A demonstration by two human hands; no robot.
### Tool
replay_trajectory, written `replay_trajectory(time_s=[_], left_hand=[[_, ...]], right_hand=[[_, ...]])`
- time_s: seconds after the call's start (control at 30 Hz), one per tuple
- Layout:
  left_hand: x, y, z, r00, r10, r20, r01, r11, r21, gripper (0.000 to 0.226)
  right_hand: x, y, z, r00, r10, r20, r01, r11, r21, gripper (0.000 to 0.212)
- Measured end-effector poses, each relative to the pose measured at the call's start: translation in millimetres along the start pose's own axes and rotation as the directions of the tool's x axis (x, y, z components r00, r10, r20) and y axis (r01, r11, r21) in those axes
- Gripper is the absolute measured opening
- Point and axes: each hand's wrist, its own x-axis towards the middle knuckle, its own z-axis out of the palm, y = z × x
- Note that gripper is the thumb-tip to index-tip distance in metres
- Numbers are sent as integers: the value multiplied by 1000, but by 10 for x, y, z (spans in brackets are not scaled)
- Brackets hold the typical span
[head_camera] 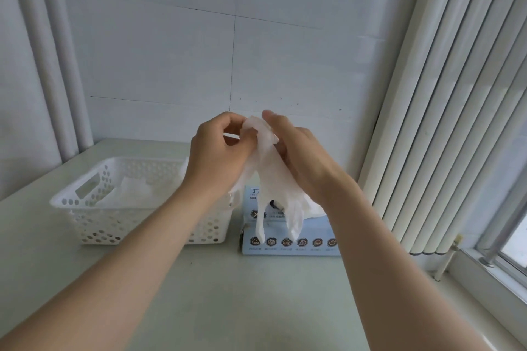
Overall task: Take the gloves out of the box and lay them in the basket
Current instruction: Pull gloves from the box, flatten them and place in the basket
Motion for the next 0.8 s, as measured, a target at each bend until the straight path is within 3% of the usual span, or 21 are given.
replay_trajectory(time_s=[0.1, 0.23, 0.33, 0.5, 0.67, 0.8], left_hand=[[73, 23, -99, 992, -119, -46, 115, 990, -87, 16], [122, 20, -149, 971, -235, -48, 226, 965, -136, 20], [126, -14, -147, 967, -255, 0, 253, 960, -124, 21], [125, -87, -122, 965, -262, 29, 264, 953, -152, 31], [122, -104, -131, 975, -221, 25, 223, 969, -109, 28], [127, -66, -145, 971, -239, 13, 239, 964, -120, 12]], right_hand=[[-51, -28, 34, 996, -87, 15, 88, 996, -26, 27], [28, 27, 87, 979, -135, -156, 130, 991, -37, 13], [40, 11, 97, 969, -128, -211, 127, 992, -19, 15], [0, 0, 91, 989, -66, -130, 57, 996, -73, 39], [1, 22, 58, 998, -61, -32, 59, 996, -66, 34], [-5, 40, 47, 997, -76, 23, 78, 991, -109, 30]])
